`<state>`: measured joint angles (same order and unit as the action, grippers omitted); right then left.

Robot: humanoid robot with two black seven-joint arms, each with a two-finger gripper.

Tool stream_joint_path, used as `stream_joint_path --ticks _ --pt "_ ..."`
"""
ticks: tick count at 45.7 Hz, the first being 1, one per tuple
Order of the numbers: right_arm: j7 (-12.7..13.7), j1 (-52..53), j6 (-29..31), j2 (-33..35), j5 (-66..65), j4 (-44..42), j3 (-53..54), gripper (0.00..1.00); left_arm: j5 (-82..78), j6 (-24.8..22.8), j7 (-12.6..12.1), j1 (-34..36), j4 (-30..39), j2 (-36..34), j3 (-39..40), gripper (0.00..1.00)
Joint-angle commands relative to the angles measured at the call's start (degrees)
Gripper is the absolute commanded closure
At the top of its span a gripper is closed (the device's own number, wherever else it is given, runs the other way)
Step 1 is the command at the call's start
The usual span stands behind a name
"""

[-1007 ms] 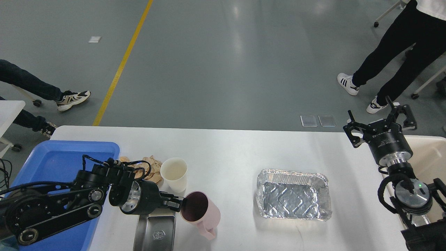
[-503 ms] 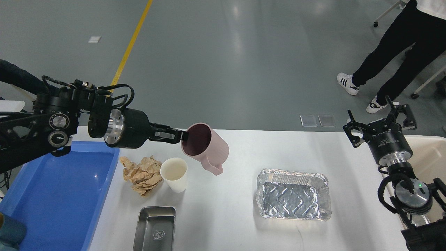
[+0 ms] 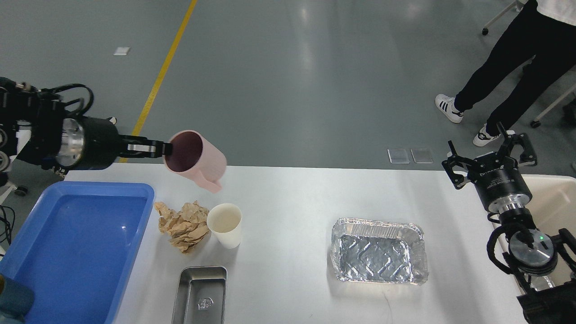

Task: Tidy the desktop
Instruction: 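Lower the pink mug into the blue bin and release it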

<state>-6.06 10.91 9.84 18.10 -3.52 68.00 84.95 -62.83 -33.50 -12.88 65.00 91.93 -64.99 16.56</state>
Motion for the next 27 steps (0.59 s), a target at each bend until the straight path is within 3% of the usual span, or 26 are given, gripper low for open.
stream_joint_path --ticks 1,16,27 --pt "0.0 -0.1 0.0 0.01 0.0 0.02 -0.05 0.0 -0.01 0.1 0.93 -2.5 -0.88 -6.9 0.05 0.99" --pt "0.0 -0.27 0.09 0.1 0.0 -0.15 -0.05 0.0 -2.99 3.61 1.1 -18.76 -1.75 -13.23 -1.0 0.98" --pt "0.0 -0.45 0.09 0.27 0.0 -0.15 0.04 0.0 -4.23 6.34 1.1 -24.3 -1.67 -13.15 -0.92 0.98"
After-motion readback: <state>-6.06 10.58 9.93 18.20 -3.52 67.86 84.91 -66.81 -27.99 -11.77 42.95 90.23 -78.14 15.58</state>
